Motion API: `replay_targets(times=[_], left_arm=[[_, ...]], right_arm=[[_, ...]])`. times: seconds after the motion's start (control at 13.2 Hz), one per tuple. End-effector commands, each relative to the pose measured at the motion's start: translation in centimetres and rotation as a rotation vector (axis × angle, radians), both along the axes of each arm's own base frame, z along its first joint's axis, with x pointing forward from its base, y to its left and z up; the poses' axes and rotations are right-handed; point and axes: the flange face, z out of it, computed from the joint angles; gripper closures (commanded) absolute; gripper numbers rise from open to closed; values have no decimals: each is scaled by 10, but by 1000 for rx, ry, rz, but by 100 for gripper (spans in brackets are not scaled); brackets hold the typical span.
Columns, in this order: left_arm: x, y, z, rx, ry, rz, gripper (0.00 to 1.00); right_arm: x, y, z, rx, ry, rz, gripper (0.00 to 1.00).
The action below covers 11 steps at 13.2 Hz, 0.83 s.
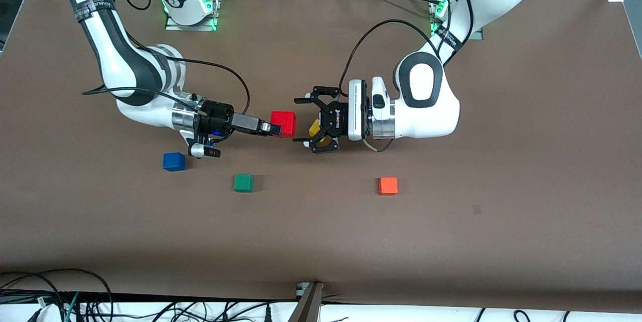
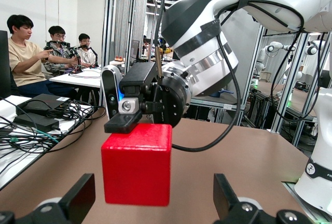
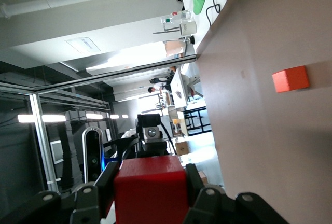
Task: Pass red block to right arm, stack on blue
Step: 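Close the right gripper on the red cube and open the left gripper, then carry the red cube with the right gripper while the left gripper withdraws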
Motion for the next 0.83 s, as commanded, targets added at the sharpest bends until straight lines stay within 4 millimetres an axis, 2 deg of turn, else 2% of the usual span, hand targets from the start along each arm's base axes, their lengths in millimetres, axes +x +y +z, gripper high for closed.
replay_targets(times=[0.0,0.15,0.38,0.53,0.76], left_arm=[[5,5,9,-33,29,-4,0],[7,11,10,-15,46,-33,0],[15,32,15,47,98,-89,0],[15,44,24,64,148,-131,0],[11,66,33,177,229,-215,0]], right_arm=[[12,-29,20,-57,-9,55,100],[19,-55,24,-118,-24,91,100],[26,-92,31,-236,-71,128,100],[26,-114,35,-346,-103,153,100],[22,-141,44,-542,-107,209,100]])
